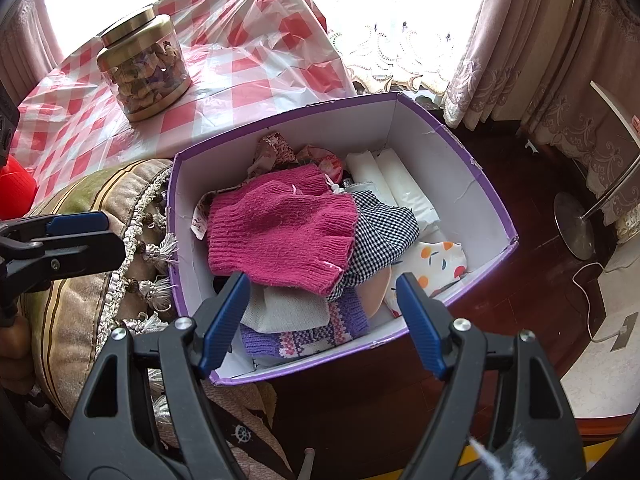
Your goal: Organize soft objects
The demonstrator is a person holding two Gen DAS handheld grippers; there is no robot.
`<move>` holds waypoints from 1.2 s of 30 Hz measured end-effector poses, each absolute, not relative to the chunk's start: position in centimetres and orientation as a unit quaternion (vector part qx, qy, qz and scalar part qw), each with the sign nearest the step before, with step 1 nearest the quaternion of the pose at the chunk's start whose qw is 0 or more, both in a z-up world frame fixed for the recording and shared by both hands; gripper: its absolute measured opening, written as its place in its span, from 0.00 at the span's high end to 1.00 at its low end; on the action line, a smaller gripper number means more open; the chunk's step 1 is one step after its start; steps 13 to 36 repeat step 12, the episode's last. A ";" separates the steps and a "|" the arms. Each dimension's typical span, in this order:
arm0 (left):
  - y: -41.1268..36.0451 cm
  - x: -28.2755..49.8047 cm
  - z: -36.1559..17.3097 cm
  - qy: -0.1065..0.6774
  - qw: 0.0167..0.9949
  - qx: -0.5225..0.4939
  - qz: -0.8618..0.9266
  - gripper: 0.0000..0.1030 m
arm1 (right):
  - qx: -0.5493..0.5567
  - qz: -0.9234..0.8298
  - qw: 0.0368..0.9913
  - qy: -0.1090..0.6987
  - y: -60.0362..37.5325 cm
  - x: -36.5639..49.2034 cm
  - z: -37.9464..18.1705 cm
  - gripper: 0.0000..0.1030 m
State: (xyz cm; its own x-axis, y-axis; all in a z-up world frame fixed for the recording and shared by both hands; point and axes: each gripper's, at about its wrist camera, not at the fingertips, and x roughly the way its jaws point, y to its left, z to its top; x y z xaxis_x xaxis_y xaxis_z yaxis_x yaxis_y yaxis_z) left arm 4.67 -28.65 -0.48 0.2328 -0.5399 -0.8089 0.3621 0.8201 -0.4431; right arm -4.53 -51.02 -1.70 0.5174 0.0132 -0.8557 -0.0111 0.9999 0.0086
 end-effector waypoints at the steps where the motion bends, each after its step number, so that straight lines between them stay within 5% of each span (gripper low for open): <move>1: -28.7 4.7 -0.5 0.548 0.781 -0.080 -0.288 0.08 | 0.001 0.007 0.871 0.491 -51.0 -4.5 -1.7 0.24; 36: -29.4 4.8 -0.5 0.548 0.782 -0.070 -0.287 0.05 | 0.006 0.002 0.869 0.496 -51.3 -4.5 -2.1 0.24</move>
